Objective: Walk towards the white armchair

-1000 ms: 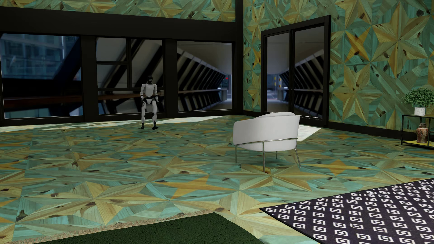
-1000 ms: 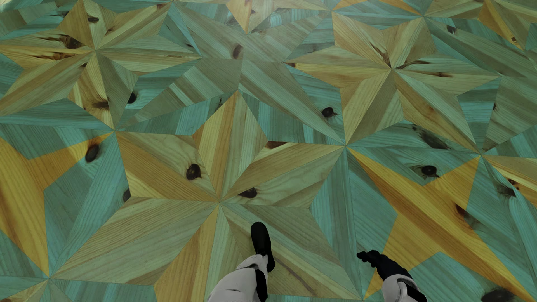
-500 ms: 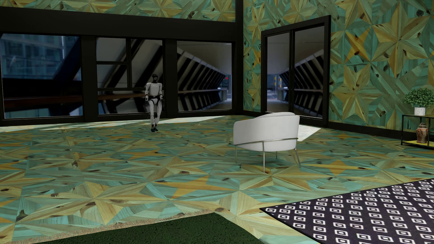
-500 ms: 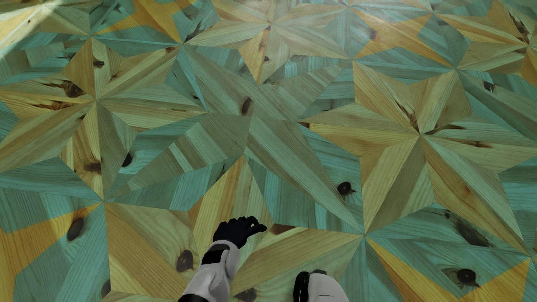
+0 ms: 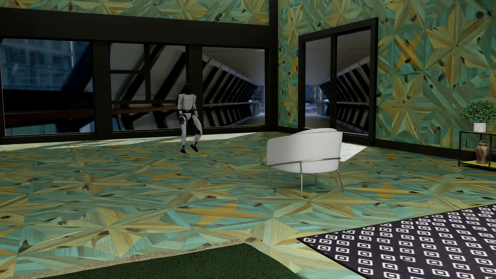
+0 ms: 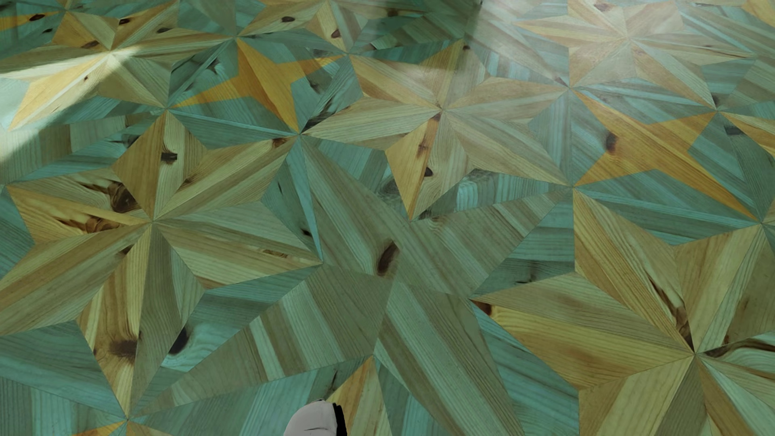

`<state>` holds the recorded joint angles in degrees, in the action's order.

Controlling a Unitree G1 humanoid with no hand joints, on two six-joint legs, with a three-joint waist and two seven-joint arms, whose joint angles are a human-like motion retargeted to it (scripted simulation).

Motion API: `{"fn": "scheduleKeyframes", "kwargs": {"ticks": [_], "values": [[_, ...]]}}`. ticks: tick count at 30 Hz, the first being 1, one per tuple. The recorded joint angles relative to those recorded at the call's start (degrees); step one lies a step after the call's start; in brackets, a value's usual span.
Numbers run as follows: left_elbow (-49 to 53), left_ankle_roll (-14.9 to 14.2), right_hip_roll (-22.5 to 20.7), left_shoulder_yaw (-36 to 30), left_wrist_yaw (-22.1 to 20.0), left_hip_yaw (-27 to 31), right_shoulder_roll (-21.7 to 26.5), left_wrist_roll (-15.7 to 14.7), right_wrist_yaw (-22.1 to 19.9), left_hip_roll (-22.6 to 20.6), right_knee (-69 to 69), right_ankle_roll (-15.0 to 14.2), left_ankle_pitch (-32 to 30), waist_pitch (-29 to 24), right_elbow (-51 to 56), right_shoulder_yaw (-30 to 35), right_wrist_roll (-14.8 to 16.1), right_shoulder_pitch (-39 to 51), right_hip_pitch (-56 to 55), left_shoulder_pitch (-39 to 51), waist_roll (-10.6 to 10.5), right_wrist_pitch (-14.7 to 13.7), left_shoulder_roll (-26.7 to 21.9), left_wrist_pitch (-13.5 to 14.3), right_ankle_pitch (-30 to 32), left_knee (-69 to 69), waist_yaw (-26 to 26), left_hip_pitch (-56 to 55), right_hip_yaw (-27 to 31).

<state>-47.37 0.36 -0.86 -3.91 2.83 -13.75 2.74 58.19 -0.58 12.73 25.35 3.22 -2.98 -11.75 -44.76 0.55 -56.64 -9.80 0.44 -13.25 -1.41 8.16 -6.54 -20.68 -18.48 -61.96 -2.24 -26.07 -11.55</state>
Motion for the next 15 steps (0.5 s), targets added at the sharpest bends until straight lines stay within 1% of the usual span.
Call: {"fn": "scheduleKeyframes", "kwargs": {"ticks": [1, 2, 3, 4, 5, 6, 7, 8, 9, 10, 11, 12, 13, 14, 15], "values": [[0.0, -0.3, -0.2, 0.1, 2.0, -2.0, 1.1, 1.0, -0.5, -0.1, -1.8, -0.7, 0.3, 0.1, 1.9, 1.1, 1.0, 2.7, 3.3, -3.3, 0.0, -2.7, -1.0, 2.0, -1.6, 11.0, -0.8, -1.3, 0.8], [0.1, -0.3, -0.1, 0.6, 3.6, -3.0, 2.4, 2.0, -2.2, -1.6, -3.3, -1.4, -0.5, 0.1, 4.2, 2.7, 1.1, 5.5, 6.4, -6.2, -0.1, -3.6, -1.6, 3.7, -3.1, 25.1, -1.6, -1.3, 1.4], [-0.2, -1.3, 0.2, 1.1, 5.1, -1.3, 3.6, 3.4, -3.9, -4.8, -5.4, -1.9, -1.8, 0.1, 6.4, 4.0, 1.3, 8.0, 9.8, -8.6, -0.2, -3.5, -1.9, 4.9, -3.9, 42.1, -2.2, 0.2, 1.9], [-0.7, -1.5, 0.5, 1.8, 6.5, 2.7, 4.2, 5.0, -4.8, -7.7, -7.1, -2.7, -1.0, 0.0, 8.2, 4.7, 1.9, 10.0, 13.4, -10.4, -0.1, -2.5, -1.9, 5.0, -4.2, 53.2, -2.8, 0.5, 2.3], [-1.2, -6.7, 0.9, 1.9, 7.9, 3.7, 4.3, 7.4, -6.0, -9.7, -7.1, -3.2, -0.4, -0.1, 9.8, 3.7, 3.7, 11.3, 16.3, -11.3, -0.1, -0.8, -2.3, 5.5, -4.5, 56.2, -2.9, -0.1, 1.6], [-2.2, -8.5, 1.5, 1.1, 9.8, 2.5, 4.2, 10.8, -7.1, -11.5, -5.3, -3.3, -3.4, -0.3, 11.5, 1.3, 6.3, 11.1, 19.4, -11.1, 0.0, 1.0, -2.9, 5.9, -3.6, 53.1, -2.9, -0.4, 0.0], [-2.4, -1.7, 2.6, 0.9, 11.0, 3.7, 3.7, 13.6, -8.4, -13.4, -2.7, -3.6, -6.0, -0.4, 12.8, -1.2, 9.1, 10.3, 21.4, -10.3, 0.4, 2.3, -3.0, 6.4, -1.0, 46.4, -3.2, -1.6, -1.4], [-1.6, 4.3, 4.0, 1.9, 10.5, 2.8, 3.2, 15.2, -9.0, -14.2, 2.1, -2.3, -9.1, -0.5, 13.0, -2.7, 11.5, 9.5, 22.2, -9.7, 0.9, 3.2, -2.2, 6.7, 4.7, 41.7, -3.5, -0.6, -1.9], [-0.3, 6.9, 6.4, 3.8, 8.7, 1.6, 3.0, 15.3, -8.5, -14.5, 11.4, -2.2, -5.6, -0.8, 12.1, -3.0, 13.2, 9.1, 20.1, -9.4, 1.6, 4.3, -0.4, 6.8, 11.0, 35.7, -3.7, -0.6, -1.9], [0.7, 7.1, 10.1, 6.4, 5.4, 0.8, 3.3, 14.1, -6.7, -14.8, 23.9, -3.0, -0.4, -1.2, 10.6, -1.8, 13.1, 8.7, 15.9, -8.7, 2.6, 5.2, 1.9, 6.7, 17.1, 31.0, -3.8, 0.5, -2.4], [1.3, 6.7, 13.5, 8.2, 0.4, 0.1, 3.8, 13.3, -3.5, -15.4, 35.6, -3.7, 3.7, -1.4, 9.2, 0.5, 11.2, 8.4, 10.0, -7.1, 3.8, 6.1, 4.3, 5.1, 23.3, 29.2, -3.5, 3.1, -0.8], [1.3, 6.3, 14.3, 8.2, -5.1, -0.3, 4.2, 13.9, -0.3, -16.2, 44.2, -1.2, 6.5, -1.6, 8.5, 3.1, 7.8, 7.7, 3.3, -4.6, 4.8, 6.3, 6.0, 3.8, 19.6, 29.7, -2.8, 6.6, 1.9], [0.6, 5.9, 14.9, 7.4, -9.2, 0.1, 4.3, 14.6, 2.3, -17.0, 49.5, 0.5, 8.4, -1.7, 8.7, 4.9, 4.0, 6.0, -3.2, -1.0, 5.5, 5.8, 7.1, 2.8, 17.0, 31.4, -1.9, 10.5, 2.8], [0.1, 5.5, 16.1, 7.1, -11.5, 0.9, 4.1, 14.4, 3.2, -17.8, 51.5, -0.7, 9.8, -1.5, 9.9, 4.6, 1.9, 3.2, -9.1, 3.1, 5.9, 5.0, 8.4, 3.2, 16.8, 33.7, -0.9, 14.2, 2.4], [0.5, 5.1, 16.7, 6.5, -11.7, 2.0, 2.8, 13.0, 3.4, -18.5, 50.3, -1.0, 11.0, -1.3, 11.2, 2.9, 1.7, 0.1, -14.2, 7.3, 6.1, 4.8, 9.2, 4.7, 17.0, 36.2, 0.2, 18.1, 1.6]]}}
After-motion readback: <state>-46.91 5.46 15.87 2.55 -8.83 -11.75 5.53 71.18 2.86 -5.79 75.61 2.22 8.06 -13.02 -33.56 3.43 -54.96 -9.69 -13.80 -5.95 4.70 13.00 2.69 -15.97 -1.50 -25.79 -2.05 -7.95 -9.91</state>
